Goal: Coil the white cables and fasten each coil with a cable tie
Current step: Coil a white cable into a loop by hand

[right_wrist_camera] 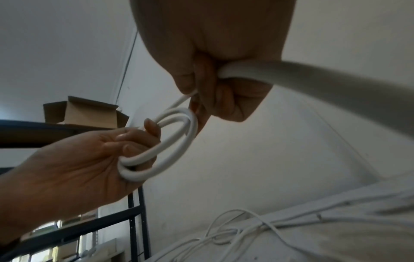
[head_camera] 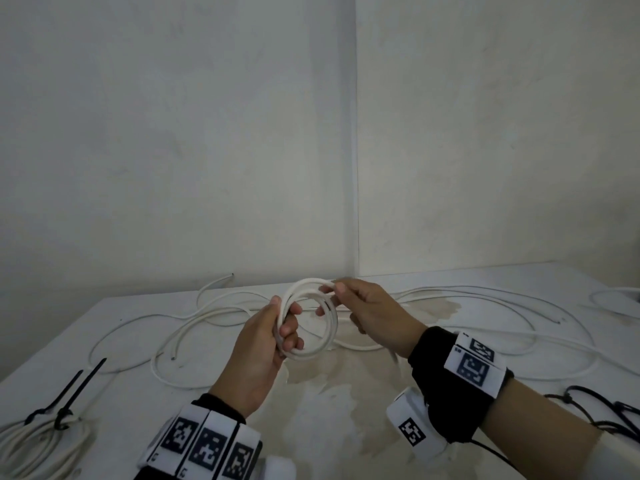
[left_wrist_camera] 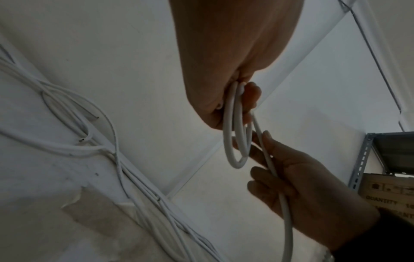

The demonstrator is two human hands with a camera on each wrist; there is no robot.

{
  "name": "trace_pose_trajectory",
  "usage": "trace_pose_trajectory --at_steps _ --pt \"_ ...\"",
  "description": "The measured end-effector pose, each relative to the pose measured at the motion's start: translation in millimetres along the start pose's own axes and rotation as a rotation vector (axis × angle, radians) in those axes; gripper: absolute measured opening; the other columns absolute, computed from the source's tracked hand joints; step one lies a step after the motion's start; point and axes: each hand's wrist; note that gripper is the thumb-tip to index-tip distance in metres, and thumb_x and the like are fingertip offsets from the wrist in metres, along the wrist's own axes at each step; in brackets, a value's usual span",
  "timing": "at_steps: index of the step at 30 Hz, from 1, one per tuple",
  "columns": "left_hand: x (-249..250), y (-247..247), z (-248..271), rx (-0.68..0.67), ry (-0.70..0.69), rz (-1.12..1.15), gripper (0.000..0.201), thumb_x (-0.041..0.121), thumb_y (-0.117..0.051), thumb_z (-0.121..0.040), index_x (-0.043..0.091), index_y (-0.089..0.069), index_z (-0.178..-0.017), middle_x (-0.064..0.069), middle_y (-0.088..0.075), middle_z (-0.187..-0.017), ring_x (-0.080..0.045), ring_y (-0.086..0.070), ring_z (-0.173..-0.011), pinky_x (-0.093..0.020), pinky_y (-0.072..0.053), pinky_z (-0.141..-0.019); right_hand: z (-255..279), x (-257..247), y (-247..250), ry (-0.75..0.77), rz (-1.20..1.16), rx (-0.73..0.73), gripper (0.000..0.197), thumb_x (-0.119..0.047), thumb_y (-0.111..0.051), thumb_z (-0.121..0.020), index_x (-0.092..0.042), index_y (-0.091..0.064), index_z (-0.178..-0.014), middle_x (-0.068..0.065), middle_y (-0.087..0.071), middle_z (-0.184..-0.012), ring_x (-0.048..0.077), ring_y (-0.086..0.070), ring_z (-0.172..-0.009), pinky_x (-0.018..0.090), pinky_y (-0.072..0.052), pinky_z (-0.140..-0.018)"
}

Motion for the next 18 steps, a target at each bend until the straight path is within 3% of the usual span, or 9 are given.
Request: trace_pose_trajectory --at_steps 2,4,7,11,13,15,16,18 --pt "-1 1 2 -0.005 0.016 -0.04 0.042 0.024 -0.028 -0.101 0.004 -0.056 -0.077 0.006 -0.036 -0.043 -0.006 -0.035 -0.035 -0.026 -0.037 -0.055 -5 0 5 0.101 0.11 0.044 0.02 -0.013 -0.042 -0.097 -0.023 -0.059 -0.099 -0.01 -0.064 -0.083 -0.007 -0.055 -0.072 0.01 -0.041 -0.072" --pt "-1 0 5 -0.01 0.034 -0.089 0.042 0.023 -0.028 -0.101 0.004 -0.056 -0.076 0.005 -0.036 -0.043 -0.008 -0.036 -0.036 -0.026 -0.037 -0.053 -7 -1 8 0.147 0.214 0.034 0.022 -0.01 -0.047 -0.095 -0.026 -0.062 -0.096 -0.014 -0.064 -0.082 -0.002 -0.058 -0.084 0.016 -0.043 -0.084" --pt "-1 -3 8 -0.036 0.042 -0.128 0.041 0.022 -0.028 -0.101 0.003 -0.055 -0.077 0.004 -0.035 -0.044 -0.009 -0.034 -0.036 -0.026 -0.035 -0.052 -8 -3 5 0.223 0.41 0.055 0.019 -0.01 -0.051 -0.093 -0.017 -0.068 -0.097 -0.006 -0.071 -0.089 0.011 -0.065 -0.09 0.031 -0.05 -0.086" --pt "-1 -3 9 -0.05 0.048 -0.121 0.04 0.023 -0.026 -0.101 0.004 -0.053 -0.08 0.006 -0.032 -0.044 -0.007 -0.028 -0.036 -0.025 -0.035 -0.05 -8 -2 3 0.219 0.476 0.051 0.019 -0.014 -0.05 -0.093 -0.017 -0.068 -0.101 -0.001 -0.071 -0.097 0.017 -0.065 -0.091 0.036 -0.049 -0.085" --pt "0 -2 9 -0.055 0.037 -0.117 0.04 0.025 -0.026 -0.101 0.004 -0.053 -0.081 0.008 -0.031 -0.045 -0.006 -0.025 -0.036 -0.021 -0.037 -0.046 -6 -3 2 0.155 0.401 -0.032 0.022 -0.015 -0.044 -0.097 -0.011 -0.064 -0.103 0.004 -0.07 -0.095 0.011 -0.063 -0.082 0.028 -0.048 -0.079" --pt "1 -1 8 -0.057 0.032 -0.119 0.041 0.027 -0.026 -0.101 0.004 -0.054 -0.081 0.008 -0.031 -0.045 -0.005 -0.025 -0.036 -0.023 -0.036 -0.049 -1 -7 0 0.04 0.224 -0.135 0.029 -0.019 -0.035 -0.1 -0.003 -0.059 -0.102 0.011 -0.069 -0.086 -0.001 -0.052 -0.053 0.013 -0.039 -0.058" --pt "1 -1 8 -0.06 0.03 -0.124 0.041 0.028 -0.026 -0.101 0.004 -0.053 -0.081 0.008 -0.031 -0.046 -0.006 -0.026 -0.037 -0.025 -0.035 -0.052 1 -9 0 -0.027 0.11 -0.173 0.031 -0.021 -0.033 -0.101 -0.002 -0.057 -0.101 0.011 -0.069 -0.079 0.001 -0.041 -0.042 0.013 -0.033 -0.048" --pt "1 0 8 -0.078 0.021 -0.133 0.042 0.029 -0.026 -0.101 0.004 -0.053 -0.082 0.008 -0.033 -0.046 -0.006 -0.03 -0.038 -0.026 -0.037 -0.055 1 -9 1 -0.086 -0.017 -0.196 0.03 -0.025 -0.032 -0.101 -0.009 -0.056 -0.094 0.004 -0.065 -0.066 0.005 -0.029 -0.038 0.016 -0.024 -0.041"
Point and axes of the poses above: each hand's wrist, its own z-axis away from the middle knuckle, its own y-axis out of the back of the hand, x = y × z
